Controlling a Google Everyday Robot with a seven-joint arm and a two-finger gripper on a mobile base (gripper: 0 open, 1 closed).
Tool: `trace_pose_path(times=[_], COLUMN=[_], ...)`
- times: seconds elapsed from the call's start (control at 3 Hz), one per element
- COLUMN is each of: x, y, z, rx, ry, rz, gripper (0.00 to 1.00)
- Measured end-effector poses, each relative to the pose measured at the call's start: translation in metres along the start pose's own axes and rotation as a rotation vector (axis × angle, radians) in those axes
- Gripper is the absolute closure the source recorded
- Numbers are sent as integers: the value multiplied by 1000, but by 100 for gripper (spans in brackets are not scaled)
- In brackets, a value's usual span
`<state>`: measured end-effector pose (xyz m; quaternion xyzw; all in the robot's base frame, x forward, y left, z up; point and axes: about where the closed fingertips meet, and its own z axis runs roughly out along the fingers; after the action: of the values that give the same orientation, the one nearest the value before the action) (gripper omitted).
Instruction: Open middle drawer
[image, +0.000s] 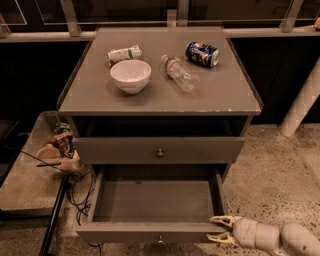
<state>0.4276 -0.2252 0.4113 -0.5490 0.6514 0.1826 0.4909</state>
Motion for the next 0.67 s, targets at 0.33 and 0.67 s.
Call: trace_pose_path(times=[0.33, 0.67], x=[0, 3], y=[0, 6], z=[0, -2], rx=[0, 9], ry=[0, 3], rz=[0, 2], gripper=[38, 62])
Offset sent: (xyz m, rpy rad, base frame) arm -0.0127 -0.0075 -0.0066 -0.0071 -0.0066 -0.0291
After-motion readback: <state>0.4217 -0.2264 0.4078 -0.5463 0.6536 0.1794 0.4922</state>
